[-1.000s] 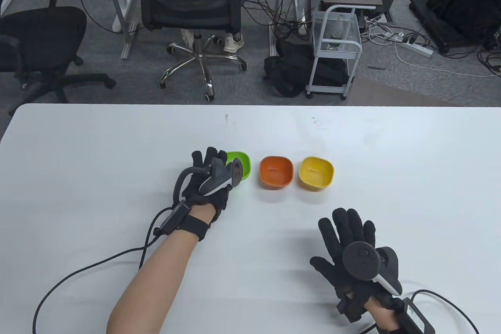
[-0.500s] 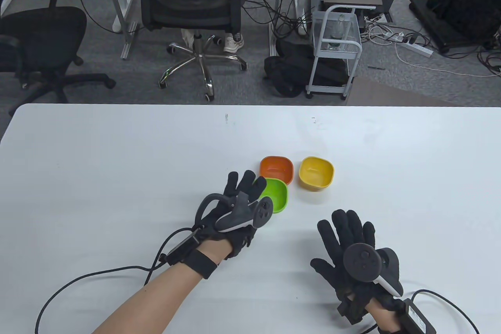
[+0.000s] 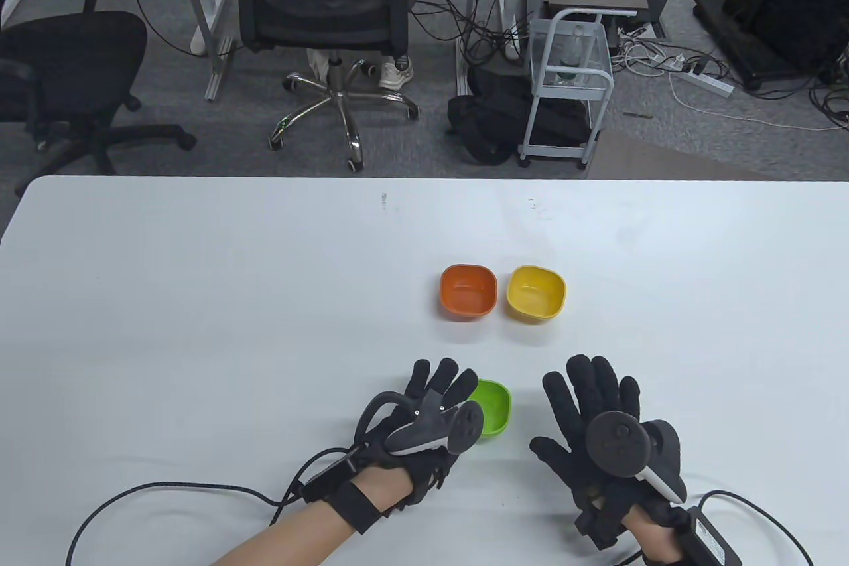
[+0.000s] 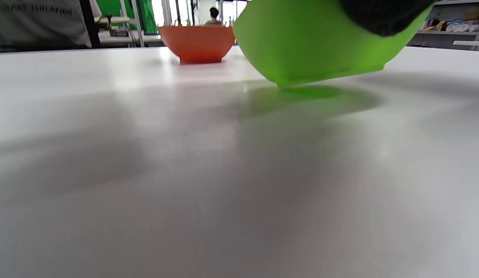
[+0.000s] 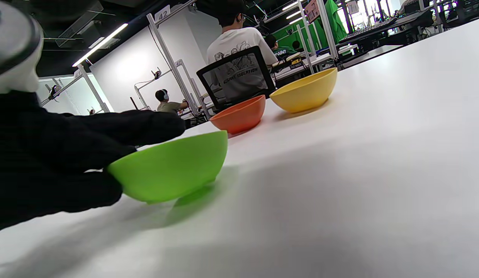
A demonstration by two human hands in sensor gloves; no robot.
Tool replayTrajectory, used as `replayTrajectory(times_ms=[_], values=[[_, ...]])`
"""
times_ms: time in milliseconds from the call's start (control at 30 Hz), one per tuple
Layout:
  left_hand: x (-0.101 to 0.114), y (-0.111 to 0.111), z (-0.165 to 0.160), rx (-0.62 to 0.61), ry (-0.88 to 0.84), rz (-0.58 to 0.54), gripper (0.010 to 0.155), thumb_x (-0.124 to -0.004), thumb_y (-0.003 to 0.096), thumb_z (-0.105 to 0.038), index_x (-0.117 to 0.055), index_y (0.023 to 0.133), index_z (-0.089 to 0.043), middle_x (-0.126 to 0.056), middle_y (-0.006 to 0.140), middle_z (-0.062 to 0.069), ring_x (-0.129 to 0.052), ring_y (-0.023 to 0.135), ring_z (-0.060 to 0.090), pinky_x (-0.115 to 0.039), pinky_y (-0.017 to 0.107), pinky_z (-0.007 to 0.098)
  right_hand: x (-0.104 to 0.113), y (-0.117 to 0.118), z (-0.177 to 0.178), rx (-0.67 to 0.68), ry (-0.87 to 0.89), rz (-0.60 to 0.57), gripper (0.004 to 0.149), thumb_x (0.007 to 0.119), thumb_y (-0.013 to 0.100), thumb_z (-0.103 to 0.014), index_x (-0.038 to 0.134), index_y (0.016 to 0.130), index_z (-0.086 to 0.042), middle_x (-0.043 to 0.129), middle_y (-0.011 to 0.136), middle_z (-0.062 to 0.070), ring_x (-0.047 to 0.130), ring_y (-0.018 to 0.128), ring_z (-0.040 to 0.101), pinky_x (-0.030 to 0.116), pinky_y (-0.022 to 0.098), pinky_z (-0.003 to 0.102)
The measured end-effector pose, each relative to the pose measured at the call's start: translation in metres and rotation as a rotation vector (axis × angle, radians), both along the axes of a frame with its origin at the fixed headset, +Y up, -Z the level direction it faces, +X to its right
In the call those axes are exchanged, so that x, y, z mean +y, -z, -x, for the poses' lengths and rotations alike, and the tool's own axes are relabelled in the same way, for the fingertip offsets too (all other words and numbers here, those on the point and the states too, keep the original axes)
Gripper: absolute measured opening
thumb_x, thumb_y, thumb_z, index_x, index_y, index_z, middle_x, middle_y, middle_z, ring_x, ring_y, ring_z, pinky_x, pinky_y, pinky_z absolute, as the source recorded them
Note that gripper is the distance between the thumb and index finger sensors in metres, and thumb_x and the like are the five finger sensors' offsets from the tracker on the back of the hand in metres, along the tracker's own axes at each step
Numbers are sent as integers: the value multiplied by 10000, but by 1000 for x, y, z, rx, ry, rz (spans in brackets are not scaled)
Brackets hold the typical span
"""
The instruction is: Nest small dish into small dish
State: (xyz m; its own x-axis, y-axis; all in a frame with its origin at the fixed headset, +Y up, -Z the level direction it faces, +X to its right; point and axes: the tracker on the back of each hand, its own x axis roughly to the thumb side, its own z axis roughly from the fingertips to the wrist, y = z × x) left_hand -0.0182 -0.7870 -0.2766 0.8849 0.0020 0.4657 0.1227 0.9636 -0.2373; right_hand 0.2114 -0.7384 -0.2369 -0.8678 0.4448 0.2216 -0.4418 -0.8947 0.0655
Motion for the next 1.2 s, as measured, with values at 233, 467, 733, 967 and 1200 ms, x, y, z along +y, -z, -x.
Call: replayTrajectory(times_ms=[233,467,733,967,1200], values=[[-7,0,5,-5,34,-25,494,-667,374,-554,-639,863,-494,-179,1154,-232,-105,1145,180,-71,790,521,0,0,2,1,-10,-4,812,691,317,-626,167,916,-467,-65,1048,-73,-51,1026,343,-39,667,633],[-10,-1,5,-6,43,-7,542,-641,360,-617,-611,890,-507,-159,1156,-223,-94,1144,180,-73,789,520,0,0,1,-5,-6,-1,817,688,313,-629,163,916,-464,-67,1047,-70,-52,1026,343,-40,667,633],[14,4,7,17,-26,9,658,-609,318,-725,-518,941,-536,-139,1163,-210,-78,1147,181,-79,792,524,3,0,-2,-9,14,-4,813,673,311,-633,159,917,-461,-69,1047,-69,-53,1025,343,-41,668,632],[48,45,5,81,-14,-43,680,-617,319,-718,-466,960,-550,-121,1163,-231,-72,1155,166,-75,800,525,3,-1,-3,-3,17,-6,814,673,311,-634,156,916,-462,-72,1046,-69,-53,1026,343,-39,668,634],[58,128,-6,275,65,7,706,-634,317,-691,-325,947,-619,-50,1140,-261,-5,1147,110,-29,806,514,4,-1,-4,0,26,-4,816,675,311,-634,156,916,-461,-74,1045,-69,-58,1024,342,-39,669,633]])
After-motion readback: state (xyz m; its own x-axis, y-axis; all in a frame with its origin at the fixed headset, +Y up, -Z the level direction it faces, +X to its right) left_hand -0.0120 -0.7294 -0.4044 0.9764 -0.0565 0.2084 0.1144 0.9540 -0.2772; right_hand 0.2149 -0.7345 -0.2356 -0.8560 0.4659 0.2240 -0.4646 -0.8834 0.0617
